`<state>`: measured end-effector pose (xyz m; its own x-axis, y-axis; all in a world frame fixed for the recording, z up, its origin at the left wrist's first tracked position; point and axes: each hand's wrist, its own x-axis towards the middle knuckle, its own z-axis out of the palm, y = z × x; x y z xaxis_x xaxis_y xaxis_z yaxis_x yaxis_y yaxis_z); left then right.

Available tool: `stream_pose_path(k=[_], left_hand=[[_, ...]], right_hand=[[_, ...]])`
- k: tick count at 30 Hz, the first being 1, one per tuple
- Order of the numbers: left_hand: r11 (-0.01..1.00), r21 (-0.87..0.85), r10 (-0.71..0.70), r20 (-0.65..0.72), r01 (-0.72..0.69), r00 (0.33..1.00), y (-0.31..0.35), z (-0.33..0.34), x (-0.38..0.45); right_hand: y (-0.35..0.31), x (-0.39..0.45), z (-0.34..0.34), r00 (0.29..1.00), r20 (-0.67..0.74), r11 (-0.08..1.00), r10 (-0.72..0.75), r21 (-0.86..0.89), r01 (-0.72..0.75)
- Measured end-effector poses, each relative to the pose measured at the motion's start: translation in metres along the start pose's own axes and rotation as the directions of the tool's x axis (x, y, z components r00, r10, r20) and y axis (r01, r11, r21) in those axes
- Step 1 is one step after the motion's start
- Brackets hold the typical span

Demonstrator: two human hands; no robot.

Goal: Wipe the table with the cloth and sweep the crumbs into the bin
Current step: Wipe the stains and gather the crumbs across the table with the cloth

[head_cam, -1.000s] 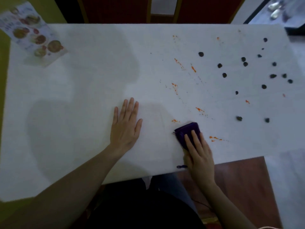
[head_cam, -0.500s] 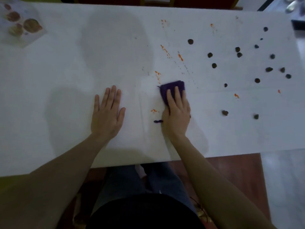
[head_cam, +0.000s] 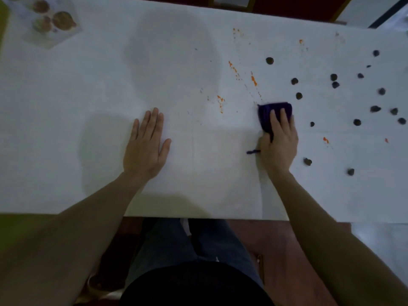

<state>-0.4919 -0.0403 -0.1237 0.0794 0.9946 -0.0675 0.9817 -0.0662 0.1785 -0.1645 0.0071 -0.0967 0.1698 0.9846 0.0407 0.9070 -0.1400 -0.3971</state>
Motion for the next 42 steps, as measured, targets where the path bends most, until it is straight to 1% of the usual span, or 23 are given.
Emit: stream_pose_path(k=[1,2,4,6,8,10,12,13,16,19,21,23,25,26,28,29,31,33,35,36,38,40,42], left_hand=[[1.0,0.001,-0.001,0.001,0.001,1.0,0.0,0.0,0.0],[1.0,-0.001,-0.002,0.003,0.002,1.0,-0.001,0.001,0.001],[1.0,0.002,-0.001,0.009,0.001,1.0,-0.002,0.001,0.001],[1.0,0.007,0.006,0.005,-0.006,1.0,-0.001,0.001,0.0],[1.0,0.005,0.012,0.004,-0.012,1.0,0.0,0.001,0.0],[1.0,0.018,0.011,0.004,-0.011,1.0,0.0,0.0,0.0],[0.999,0.032,0.0,0.009,0.0,1.0,0.0,-0.001,0.0],[0.999,0.039,-0.003,0.009,0.003,1.0,0.0,-0.001,0.001],[0.998,0.056,0.003,0.008,-0.003,1.0,0.0,-0.001,0.002],[0.998,0.066,0.006,0.006,-0.007,1.0,0.0,-0.001,0.004],[0.998,0.069,0.005,0.009,-0.005,1.0,-0.001,0.0,0.003],[0.998,0.068,0.004,0.008,-0.004,1.0,-0.001,0.001,0.002],[0.998,0.059,0.002,0.01,-0.003,1.0,-0.001,0.001,0.002],[0.998,0.058,0.002,0.013,-0.003,1.0,-0.001,0.001,0.002],[0.998,0.066,0.003,0.013,-0.004,1.0,-0.001,0.001,0.001],[0.998,0.069,0.004,0.012,-0.005,1.0,-0.001,0.001,0.0],[0.997,0.073,0.009,0.009,-0.009,1.0,-0.001,0.001,0.0],[0.997,0.074,0.01,0.008,-0.01,1.0,-0.001,0.001,0.0],[0.998,0.066,0.005,0.009,-0.005,1.0,-0.001,0.0,0.001],[0.998,0.063,0.002,0.009,-0.002,1.0,-0.001,0.0,0.001],[0.998,0.055,-0.002,0.006,0.002,1.0,-0.001,0.0,0.001],[0.999,0.041,0.003,0.005,-0.003,1.0,-0.002,0.0,0.002],[1.0,0.026,0.006,0.012,-0.007,1.0,-0.002,0.0,0.003]], right_hand=[[-0.016,0.014,0.006,1.0,-0.005,0.999,0.026,0.02,-0.026],[-0.032,0.023,0.012,1.0,-0.001,0.999,0.016,0.035,-0.016],[-0.06,0.026,0.026,0.996,0.023,0.995,-0.088,0.048,0.087],[-0.082,0.012,0.038,0.971,0.032,0.97,-0.239,0.064,0.237],[-0.09,-0.017,0.043,0.917,0.082,0.92,-0.39,0.074,0.385],[-0.08,-0.051,0.039,0.841,0.163,0.856,-0.517,0.068,0.513],[-0.054,-0.07,0.03,0.786,0.186,0.805,-0.59,0.064,0.589],[-0.038,-0.073,0.025,0.78,0.18,0.798,-0.6,0.054,0.601],[0.002,-0.055,0.007,0.831,0.125,0.837,-0.541,-0.007,0.547],[0.014,-0.011,-0.003,0.932,0.093,0.933,-0.35,-0.053,0.356],[-0.001,0.02,0.002,0.977,0.052,0.975,-0.208,-0.07,0.212],[-0.032,0.045,0.013,0.991,0.025,0.99,-0.131,-0.04,0.132],[-0.067,0.058,0.027,0.989,0.036,0.989,-0.145,0.003,0.145],[-0.082,0.059,0.034,0.981,0.037,0.982,-0.19,0.022,0.19],[-0.107,0.05,0.049,0.942,0.03,0.942,-0.333,0.062,0.331],[-0.114,0.04,0.054,0.907,0.039,0.907,-0.419,0.073,0.416],[-0.115,0.011,0.056,0.802,0.101,0.808,-0.589,0.067,0.585],[-0.097,-0.018,0.048,0.717,0.158,0.732,-0.679,0.066,0.678],[-0.069,-0.037,0.036,0.69,0.166,0.706,-0.704,0.061,0.705],[-0.053,-0.041,0.03,0.694,0.158,0.708,-0.702,0.051,0.704],[-0.026,-0.035,0.019,0.739,0.125,0.745,-0.663,0.008,0.667],[-0.013,-0.013,0.012,0.825,0.116,0.83,-0.552,-0.015,0.558],[-0.022,0.015,0.014,0.914,0.108,0.918,-0.392,-0.024,0.397]])
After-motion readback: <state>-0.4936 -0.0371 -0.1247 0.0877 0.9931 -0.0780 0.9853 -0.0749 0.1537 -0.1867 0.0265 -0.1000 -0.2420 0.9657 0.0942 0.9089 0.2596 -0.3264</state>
